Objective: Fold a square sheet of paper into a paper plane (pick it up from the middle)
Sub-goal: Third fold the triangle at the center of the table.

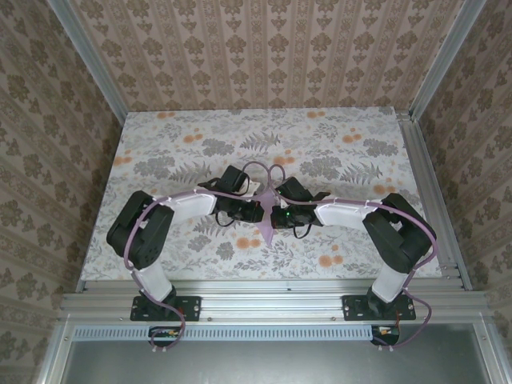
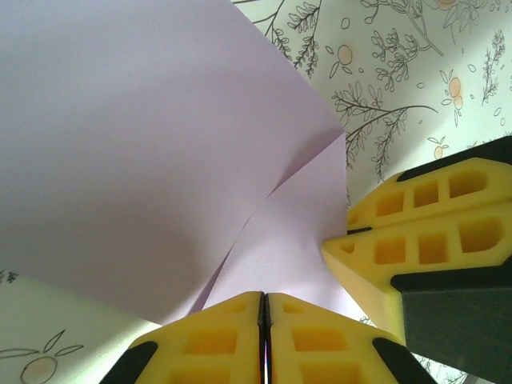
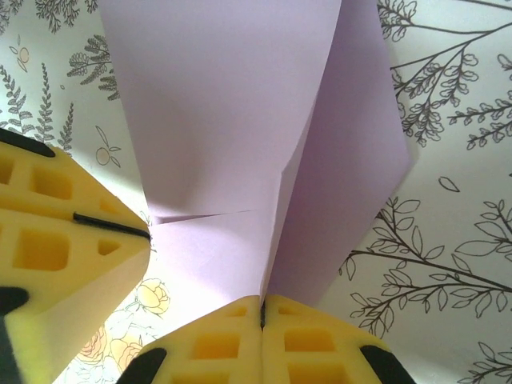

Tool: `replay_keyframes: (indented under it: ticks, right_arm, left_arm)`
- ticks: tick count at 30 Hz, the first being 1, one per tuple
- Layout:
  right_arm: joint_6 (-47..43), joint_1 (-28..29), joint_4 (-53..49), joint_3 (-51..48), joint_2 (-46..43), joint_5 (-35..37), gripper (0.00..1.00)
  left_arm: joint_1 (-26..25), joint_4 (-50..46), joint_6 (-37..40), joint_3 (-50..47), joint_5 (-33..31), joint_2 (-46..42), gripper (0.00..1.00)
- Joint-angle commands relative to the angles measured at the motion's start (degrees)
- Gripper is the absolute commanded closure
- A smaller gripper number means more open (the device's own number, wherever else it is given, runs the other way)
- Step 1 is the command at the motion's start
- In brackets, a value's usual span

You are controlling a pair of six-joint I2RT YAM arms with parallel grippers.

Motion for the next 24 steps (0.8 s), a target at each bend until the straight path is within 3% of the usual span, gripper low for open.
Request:
replay_keyframes:
  ticks: [1,24]
  right_arm:
    - [-0.6,0.4,-2.1,1.0,0.6,2.0,1.0]
    - [-0.1,0.4,-0.8,0.5,-0.1,0.3,1.0]
  left_arm:
    - [0.4,-2.8,0.2,0.0,-0.9,-2.3,0.89]
    - [0.3,5.5,-3.2,-4.7,0.2,2.3,0.92]
